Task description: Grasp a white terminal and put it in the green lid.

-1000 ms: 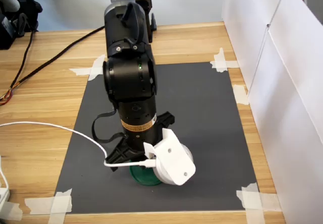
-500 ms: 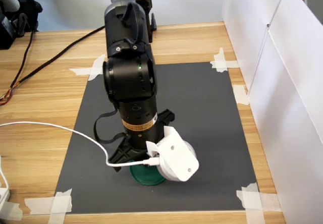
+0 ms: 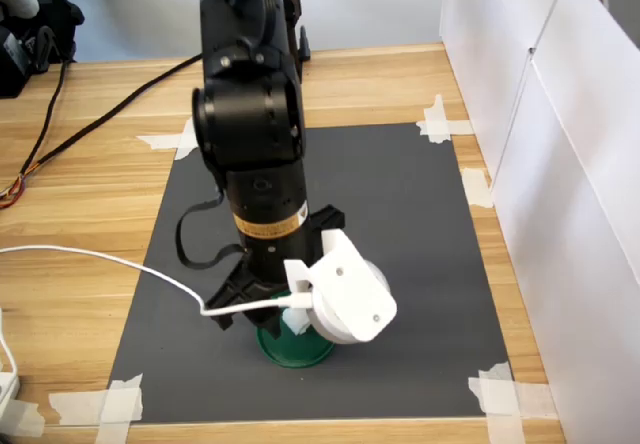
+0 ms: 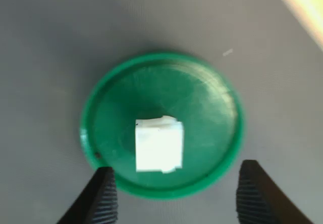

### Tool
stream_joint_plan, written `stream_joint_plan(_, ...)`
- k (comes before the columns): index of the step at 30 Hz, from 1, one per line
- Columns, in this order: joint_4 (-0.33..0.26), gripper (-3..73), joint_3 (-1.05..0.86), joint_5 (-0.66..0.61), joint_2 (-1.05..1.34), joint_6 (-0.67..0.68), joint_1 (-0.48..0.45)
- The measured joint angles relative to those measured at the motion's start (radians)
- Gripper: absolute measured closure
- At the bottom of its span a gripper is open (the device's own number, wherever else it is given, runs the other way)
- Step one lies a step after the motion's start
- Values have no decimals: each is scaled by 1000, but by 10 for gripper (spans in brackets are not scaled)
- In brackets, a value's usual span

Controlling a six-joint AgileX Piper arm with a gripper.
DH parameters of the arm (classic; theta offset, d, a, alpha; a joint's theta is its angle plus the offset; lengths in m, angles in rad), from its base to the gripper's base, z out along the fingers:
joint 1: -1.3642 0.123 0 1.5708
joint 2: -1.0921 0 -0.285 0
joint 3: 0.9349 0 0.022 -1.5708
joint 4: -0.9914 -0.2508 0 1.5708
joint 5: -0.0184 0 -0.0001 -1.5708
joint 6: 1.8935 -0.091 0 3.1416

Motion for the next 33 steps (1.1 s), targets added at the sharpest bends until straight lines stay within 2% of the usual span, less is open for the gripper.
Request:
stream_joint_plan(4, -97, 213, -35, 45, 112, 14, -30)
stream_joint_plan(6, -128, 292, -88, 84, 171, 24, -45)
stream_joint_plan(12, -129, 603, -311, 206, 372, 104, -60)
stream_joint_plan(15, -143, 692, -417, 237, 476, 125, -60)
stream_joint_plan(23, -227, 715, -674, 386, 739, 87, -60)
stream_joint_plan(27, -234, 715, -817, 494, 888, -56, -60)
stream_joint_plan(33, -213, 716, -993, 581, 1101, -291, -60)
